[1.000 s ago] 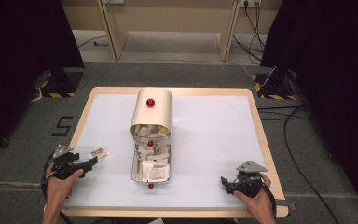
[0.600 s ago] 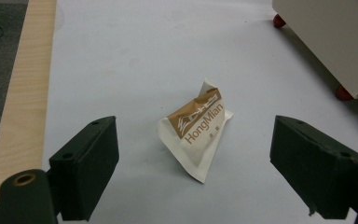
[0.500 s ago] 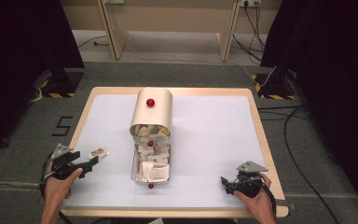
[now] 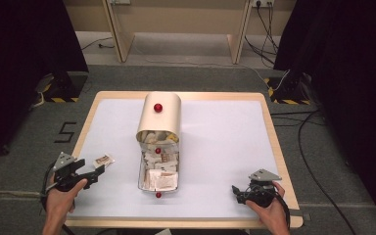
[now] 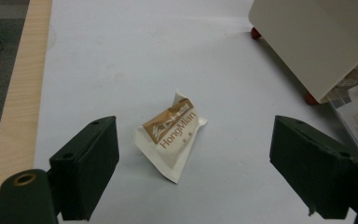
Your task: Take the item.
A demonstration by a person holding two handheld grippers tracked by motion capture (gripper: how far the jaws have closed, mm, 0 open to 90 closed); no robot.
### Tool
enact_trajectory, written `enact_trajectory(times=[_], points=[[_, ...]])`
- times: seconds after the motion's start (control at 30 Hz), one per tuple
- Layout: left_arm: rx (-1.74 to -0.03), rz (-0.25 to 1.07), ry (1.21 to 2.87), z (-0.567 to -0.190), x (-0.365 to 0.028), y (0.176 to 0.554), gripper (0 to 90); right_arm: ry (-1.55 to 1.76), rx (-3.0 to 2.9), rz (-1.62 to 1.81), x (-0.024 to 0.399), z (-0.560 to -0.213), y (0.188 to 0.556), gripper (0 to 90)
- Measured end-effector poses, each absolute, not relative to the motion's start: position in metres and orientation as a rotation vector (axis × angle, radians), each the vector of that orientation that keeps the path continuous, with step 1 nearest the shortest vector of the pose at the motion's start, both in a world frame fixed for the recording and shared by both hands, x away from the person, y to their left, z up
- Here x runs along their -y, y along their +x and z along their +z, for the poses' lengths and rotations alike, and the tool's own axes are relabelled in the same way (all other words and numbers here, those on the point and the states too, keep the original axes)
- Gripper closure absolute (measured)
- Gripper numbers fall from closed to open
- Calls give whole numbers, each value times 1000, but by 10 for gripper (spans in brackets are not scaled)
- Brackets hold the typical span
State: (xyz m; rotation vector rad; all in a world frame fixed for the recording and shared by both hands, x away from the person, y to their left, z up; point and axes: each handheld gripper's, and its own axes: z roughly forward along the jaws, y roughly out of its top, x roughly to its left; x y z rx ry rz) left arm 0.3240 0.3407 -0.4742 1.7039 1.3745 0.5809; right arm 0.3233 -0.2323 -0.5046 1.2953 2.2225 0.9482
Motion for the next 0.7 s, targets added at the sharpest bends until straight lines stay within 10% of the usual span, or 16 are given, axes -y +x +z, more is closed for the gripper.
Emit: enact_trajectory(times=[0.7], points=[[-1288, 610, 1734, -472, -317, 285, 153, 1293, -2221, 950, 232, -505, 323, 130]])
